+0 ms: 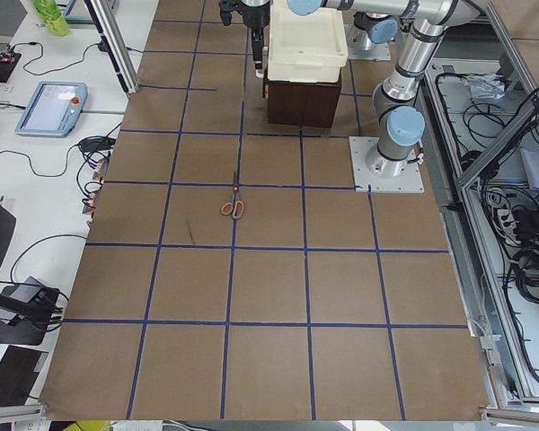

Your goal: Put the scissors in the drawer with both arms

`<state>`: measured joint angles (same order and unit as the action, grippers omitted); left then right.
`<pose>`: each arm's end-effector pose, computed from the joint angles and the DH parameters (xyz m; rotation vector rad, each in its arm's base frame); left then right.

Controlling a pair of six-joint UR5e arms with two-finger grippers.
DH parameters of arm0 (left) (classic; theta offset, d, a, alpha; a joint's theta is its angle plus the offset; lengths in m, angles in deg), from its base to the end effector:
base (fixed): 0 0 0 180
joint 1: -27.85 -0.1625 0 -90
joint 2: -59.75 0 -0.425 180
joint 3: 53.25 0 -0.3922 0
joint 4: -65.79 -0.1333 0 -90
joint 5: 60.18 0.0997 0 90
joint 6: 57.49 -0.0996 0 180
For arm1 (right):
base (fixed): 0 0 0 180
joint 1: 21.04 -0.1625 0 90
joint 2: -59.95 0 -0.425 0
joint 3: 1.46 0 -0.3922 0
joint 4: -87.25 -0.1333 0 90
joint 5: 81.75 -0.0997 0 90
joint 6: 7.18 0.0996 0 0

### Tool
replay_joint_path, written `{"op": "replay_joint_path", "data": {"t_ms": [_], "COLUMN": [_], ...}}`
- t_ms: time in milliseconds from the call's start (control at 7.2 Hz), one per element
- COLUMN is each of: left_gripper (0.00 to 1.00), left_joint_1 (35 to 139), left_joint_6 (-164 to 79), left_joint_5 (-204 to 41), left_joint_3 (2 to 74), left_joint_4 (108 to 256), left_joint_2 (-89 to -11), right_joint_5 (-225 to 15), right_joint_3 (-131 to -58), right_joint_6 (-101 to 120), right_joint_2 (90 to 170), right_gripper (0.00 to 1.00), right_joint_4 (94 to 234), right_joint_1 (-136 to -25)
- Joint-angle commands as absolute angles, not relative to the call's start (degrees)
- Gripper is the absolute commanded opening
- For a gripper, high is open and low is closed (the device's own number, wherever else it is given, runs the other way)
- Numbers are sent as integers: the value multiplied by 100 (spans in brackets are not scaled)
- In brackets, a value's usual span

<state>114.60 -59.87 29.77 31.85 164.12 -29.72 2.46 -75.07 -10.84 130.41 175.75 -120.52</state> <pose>-0.1059 -0.4878 0.5201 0.0239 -3.1371 -0.0792 0.2443 -0.5929 0.4346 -0.3419 3.0228 0.1312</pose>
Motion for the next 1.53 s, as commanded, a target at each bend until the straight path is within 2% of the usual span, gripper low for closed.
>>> {"op": "replay_joint_path", "data": {"t_ms": [0,417,556,694,1111,1389], "left_gripper": [100,100,100,100,98,98], "left_joint_1": [11398,10479,10249,10186,9652,9080], "left_joint_6": [-6022,-5986,-5934,-5812,-3936,-3185], "left_joint_5": [2982,3290,3281,3290,3272,3246], "left_joint_3": [3201,3620,3866,4043,4483,4938], "left_joint_4": [16353,15994,15174,14453,14322,12811], "left_joint_2": [-3121,-3174,-3261,-3358,-3552,-4216], "right_joint_5": [-282,-369,-501,-667,-704,-704], "right_joint_3": [-7441,-7930,-8116,-8135,-8179,-8223], "right_joint_6": [-2130,-4121,-4293,-4338,-4725,-4743], "right_joint_2": [12518,12455,12490,12499,12490,12464], "right_gripper": [100,100,100,100,100,100], "right_joint_4": [18302,18891,18894,18815,18033,17892], "right_joint_1": [-12184,-12404,-12492,-12580,-12598,-12607]}}
